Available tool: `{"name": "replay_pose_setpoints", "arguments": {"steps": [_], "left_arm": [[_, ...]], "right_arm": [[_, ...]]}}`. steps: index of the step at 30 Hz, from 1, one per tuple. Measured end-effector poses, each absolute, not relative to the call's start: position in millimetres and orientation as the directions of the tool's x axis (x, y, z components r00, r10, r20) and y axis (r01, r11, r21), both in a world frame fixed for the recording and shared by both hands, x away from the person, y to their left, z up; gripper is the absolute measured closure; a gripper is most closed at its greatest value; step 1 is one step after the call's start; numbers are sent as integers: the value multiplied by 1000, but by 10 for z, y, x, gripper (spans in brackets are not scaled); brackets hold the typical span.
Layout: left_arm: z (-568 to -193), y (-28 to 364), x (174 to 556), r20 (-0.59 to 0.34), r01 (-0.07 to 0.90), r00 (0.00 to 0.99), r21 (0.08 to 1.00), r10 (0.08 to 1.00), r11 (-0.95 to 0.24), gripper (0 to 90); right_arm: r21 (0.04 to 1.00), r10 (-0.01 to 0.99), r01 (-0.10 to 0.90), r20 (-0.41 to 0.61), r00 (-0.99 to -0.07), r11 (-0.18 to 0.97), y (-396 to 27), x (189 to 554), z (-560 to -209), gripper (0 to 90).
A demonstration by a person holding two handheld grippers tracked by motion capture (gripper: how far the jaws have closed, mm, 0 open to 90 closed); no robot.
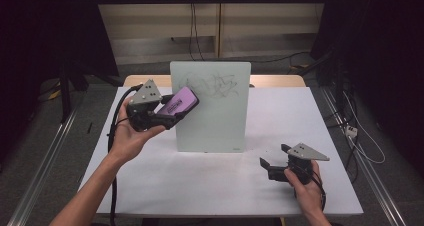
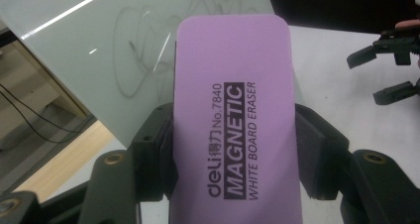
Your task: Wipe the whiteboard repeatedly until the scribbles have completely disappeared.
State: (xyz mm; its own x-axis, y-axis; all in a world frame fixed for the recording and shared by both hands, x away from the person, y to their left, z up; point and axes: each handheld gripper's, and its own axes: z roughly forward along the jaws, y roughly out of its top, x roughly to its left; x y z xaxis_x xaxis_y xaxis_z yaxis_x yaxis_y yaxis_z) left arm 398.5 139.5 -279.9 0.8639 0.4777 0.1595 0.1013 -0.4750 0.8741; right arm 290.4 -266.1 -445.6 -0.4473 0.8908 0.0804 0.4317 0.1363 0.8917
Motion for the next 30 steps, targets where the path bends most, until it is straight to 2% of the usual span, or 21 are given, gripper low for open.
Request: {"name": "replay_pose_setpoints", "arguments": {"steps": [9, 22, 30], "left_arm": [[-2682, 1360, 4073, 201, 70, 852, 872, 484, -485, 407], [-2546, 1346, 4261, 195, 70, 838, 887, 509, -456, 407], [-2439, 1285, 4335, 217, 57, 839, 877, 499, -478, 407]], "right_arm": [[892, 889, 430, 82, -450, 135, -2655, 2911, -4457, 63], [892, 890, 431, 83, -449, 134, -2659, 2911, -4459, 63], [892, 890, 433, 83, -448, 134, -2658, 2917, -4461, 63]]}}
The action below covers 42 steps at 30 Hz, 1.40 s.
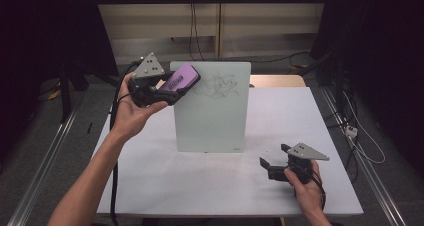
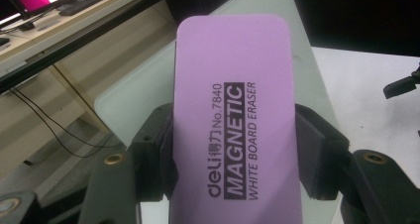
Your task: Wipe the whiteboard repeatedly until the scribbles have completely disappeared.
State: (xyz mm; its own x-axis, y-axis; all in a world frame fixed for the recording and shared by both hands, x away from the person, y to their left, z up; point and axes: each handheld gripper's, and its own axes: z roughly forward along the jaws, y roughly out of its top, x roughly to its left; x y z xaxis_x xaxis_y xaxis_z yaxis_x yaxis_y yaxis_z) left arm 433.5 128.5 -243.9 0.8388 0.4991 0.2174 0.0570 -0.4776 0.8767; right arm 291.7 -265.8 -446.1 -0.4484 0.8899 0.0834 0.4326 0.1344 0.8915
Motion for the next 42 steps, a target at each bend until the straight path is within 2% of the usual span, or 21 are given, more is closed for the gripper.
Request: {"name": "replay_pose_setpoints", "arguments": {"steps": [12, 27, 42], "left_arm": [[-2539, 1226, 4500, 241, 75, 830, 844, 502, -530, 408], [-2528, 1210, 4530, 242, 79, 826, 844, 509, -530, 411], [-2633, 1109, 4473, 272, 71, 832, 811, 483, -580, 411]], "right_arm": [[890, 888, 435, 87, -452, 134, -2663, 2912, -4464, 63], [890, 887, 434, 84, -454, 138, -2656, 2913, -4464, 63], [891, 887, 432, 84, -454, 137, -2658, 2910, -4462, 63]]}}
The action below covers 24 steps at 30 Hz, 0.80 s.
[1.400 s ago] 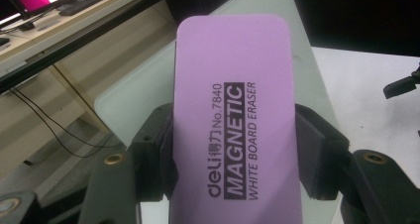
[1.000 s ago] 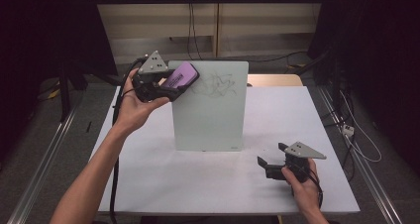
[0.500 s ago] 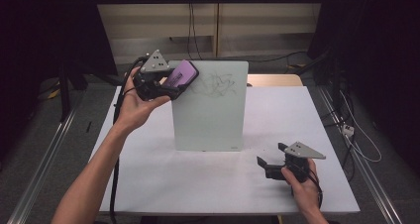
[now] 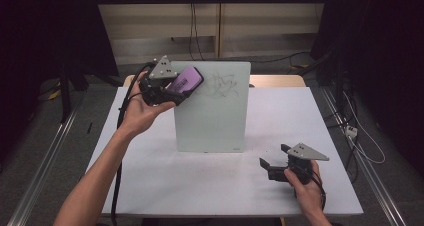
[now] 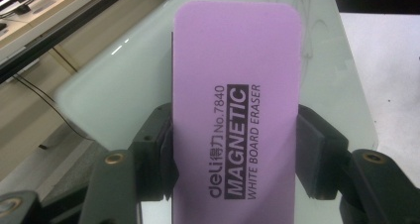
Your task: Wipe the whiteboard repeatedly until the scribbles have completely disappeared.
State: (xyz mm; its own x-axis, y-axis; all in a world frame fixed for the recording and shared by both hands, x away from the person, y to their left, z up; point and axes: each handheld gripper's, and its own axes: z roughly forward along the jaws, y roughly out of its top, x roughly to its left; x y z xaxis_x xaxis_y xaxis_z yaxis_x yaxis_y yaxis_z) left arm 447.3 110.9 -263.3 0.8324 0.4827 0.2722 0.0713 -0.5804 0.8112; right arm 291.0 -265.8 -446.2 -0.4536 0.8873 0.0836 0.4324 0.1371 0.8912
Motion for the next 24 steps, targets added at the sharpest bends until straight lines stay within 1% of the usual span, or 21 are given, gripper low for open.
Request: {"name": "replay_pose_setpoints", "arguments": {"steps": [9, 24], "left_arm": [[-2735, 1041, 4428, 286, 66, 842, 786, 457, -614, 412], [-2954, 929, 4346, 270, 68, 870, 763, 413, -643, 411]], "right_arm": [[891, 887, 432, 83, -454, 137, -2658, 2909, -4460, 64], [891, 887, 432, 83, -455, 138, -2657, 2911, -4461, 64]]}}
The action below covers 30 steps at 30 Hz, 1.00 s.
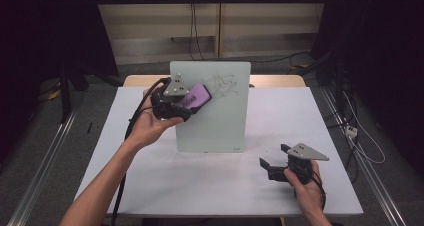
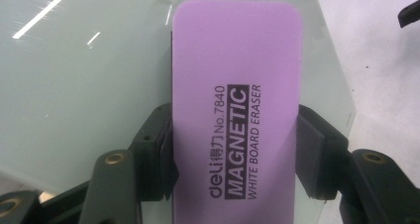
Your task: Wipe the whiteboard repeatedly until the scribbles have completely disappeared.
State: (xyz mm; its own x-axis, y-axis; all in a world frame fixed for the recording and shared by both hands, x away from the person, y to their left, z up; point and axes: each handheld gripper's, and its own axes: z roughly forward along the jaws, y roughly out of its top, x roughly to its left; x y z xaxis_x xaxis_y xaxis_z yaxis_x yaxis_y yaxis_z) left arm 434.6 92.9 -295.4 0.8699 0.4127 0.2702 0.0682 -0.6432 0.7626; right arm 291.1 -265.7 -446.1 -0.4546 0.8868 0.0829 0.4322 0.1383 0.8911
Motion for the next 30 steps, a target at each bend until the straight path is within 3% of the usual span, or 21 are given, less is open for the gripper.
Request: {"name": "replay_pose_setpoints", "arguments": {"steps": [30], "left_arm": [[-2504, 1076, 4521, 261, 83, 823, 824, 505, -561, 411]], "right_arm": [[890, 886, 433, 81, -457, 142, -2655, 2917, -4464, 64]]}}
